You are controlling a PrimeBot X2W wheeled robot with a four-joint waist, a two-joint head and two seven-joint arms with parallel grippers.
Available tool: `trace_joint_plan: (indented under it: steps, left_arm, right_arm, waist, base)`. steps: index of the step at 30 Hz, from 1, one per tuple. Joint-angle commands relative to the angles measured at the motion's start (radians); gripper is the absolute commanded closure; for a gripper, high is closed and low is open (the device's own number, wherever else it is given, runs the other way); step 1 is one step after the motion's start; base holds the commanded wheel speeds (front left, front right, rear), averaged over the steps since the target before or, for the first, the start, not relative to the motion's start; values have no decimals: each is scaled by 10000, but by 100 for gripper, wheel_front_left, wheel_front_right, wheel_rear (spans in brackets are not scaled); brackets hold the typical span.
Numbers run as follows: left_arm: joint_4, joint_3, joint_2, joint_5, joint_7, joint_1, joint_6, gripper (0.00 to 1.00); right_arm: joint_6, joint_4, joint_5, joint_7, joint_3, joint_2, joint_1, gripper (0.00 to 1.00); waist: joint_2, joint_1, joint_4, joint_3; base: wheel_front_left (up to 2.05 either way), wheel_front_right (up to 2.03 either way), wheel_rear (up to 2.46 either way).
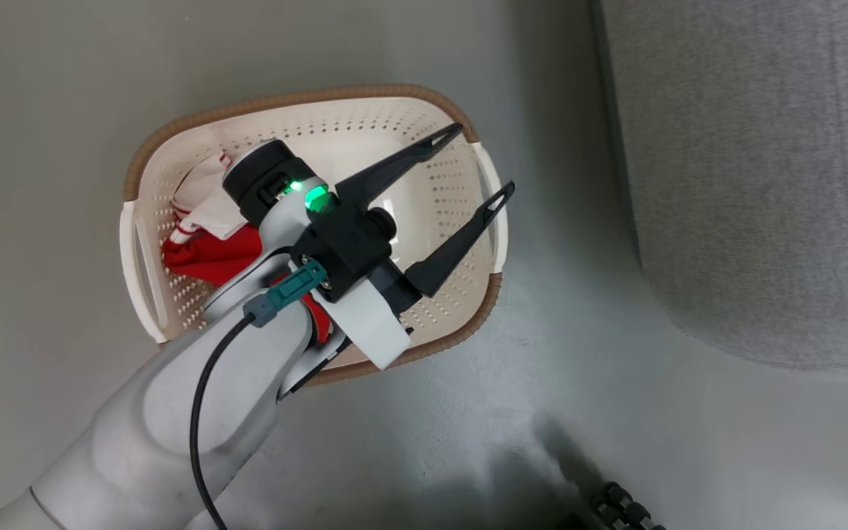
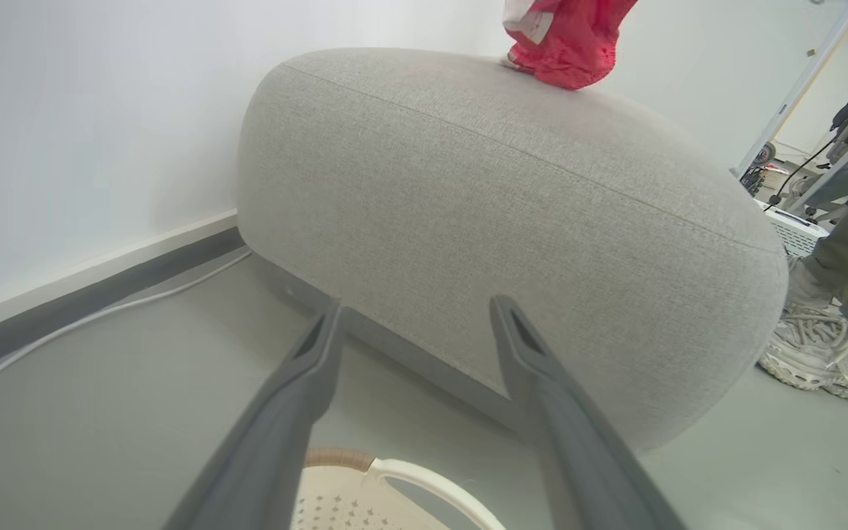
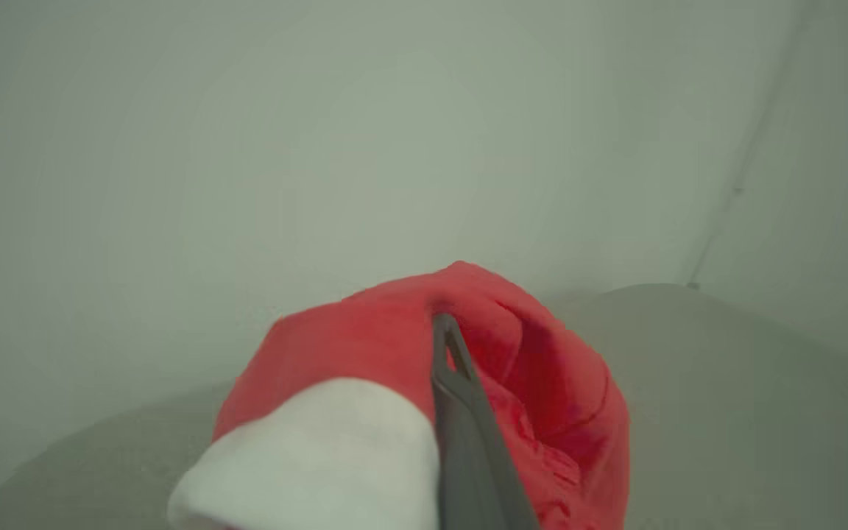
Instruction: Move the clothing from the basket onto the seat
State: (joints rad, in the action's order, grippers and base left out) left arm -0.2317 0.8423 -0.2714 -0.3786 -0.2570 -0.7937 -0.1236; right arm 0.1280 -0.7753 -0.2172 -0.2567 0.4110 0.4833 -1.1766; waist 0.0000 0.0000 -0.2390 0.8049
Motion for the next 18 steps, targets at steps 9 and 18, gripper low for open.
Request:
trace_joint_plan:
  steps: [9,18]
  left_arm:
    - [266,-503,211,-71,-47,174,-71,0]
    - [220,-773,417,-232,-47,559,-71,0]
  right_arm:
    - [27,-611,-250,-51,-291,-466,1442,100]
    - [27,-369,-806,-51,-451,-771,3041,0]
  waist:
    - [0,0,489,3]
    - [0,0,734,-696]
  base:
    - [0,0,0]
    - [0,0,0]
